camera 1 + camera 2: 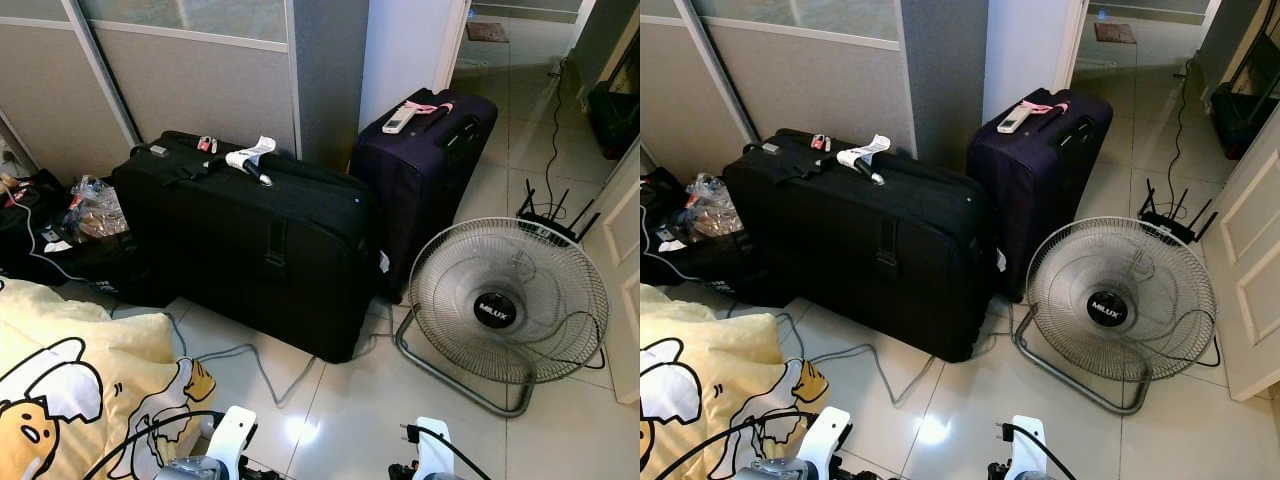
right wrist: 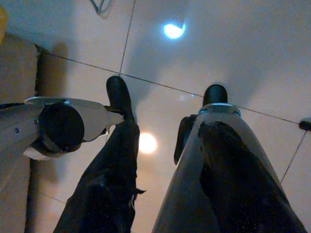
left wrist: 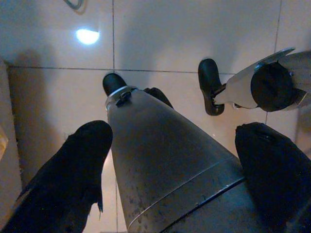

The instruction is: Clean up the room

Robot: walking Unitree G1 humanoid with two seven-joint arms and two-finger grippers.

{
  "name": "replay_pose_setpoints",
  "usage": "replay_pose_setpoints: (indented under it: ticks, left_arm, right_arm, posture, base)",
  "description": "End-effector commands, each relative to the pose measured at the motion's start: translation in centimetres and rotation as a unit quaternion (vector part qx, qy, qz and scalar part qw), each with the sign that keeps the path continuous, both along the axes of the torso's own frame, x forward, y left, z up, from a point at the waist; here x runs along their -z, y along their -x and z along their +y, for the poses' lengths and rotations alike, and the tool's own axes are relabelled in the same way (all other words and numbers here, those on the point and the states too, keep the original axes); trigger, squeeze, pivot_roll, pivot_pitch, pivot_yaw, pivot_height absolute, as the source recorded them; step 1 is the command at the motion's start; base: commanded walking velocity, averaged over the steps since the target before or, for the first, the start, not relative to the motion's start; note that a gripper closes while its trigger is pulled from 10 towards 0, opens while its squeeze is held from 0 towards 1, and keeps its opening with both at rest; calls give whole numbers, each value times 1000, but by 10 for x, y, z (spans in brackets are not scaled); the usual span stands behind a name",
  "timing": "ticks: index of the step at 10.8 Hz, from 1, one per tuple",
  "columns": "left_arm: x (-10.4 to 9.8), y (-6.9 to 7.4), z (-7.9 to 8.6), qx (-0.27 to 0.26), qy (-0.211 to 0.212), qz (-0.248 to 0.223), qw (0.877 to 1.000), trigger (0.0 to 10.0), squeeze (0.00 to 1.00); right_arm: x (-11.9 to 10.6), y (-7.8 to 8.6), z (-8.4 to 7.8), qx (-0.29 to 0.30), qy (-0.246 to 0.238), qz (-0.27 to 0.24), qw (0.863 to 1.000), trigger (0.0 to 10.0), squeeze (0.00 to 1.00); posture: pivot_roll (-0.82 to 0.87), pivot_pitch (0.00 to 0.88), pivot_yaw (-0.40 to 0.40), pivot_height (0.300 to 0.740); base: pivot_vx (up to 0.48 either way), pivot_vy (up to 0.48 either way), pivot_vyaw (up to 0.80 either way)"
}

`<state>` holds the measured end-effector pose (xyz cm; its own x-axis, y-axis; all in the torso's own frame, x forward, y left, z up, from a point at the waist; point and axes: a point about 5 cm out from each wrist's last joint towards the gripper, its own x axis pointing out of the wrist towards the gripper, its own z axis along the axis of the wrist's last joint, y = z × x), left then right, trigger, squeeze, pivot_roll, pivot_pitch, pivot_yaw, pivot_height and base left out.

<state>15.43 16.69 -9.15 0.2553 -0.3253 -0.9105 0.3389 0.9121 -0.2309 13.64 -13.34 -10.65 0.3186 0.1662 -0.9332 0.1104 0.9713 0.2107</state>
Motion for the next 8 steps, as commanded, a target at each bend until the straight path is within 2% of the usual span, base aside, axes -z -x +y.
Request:
replay_pose_setpoints:
  ticks: [1, 8]
  left_arm:
    - [18, 35, 5, -66, -122, 78, 987, 10000, 0]
    - [18, 35, 5, -66, -122, 78, 987, 10000, 0]
  right_arm:
    - [4, 17, -36, 102, 47, 78, 991, 10000, 0]
    - [4, 17, -36, 102, 47, 78, 991, 10000, 0]
  posture:
    - [-141, 0, 8, 740]
    - [-141, 0, 8, 740]
  base:
    - [0, 0, 0]
    - [0, 0, 0]
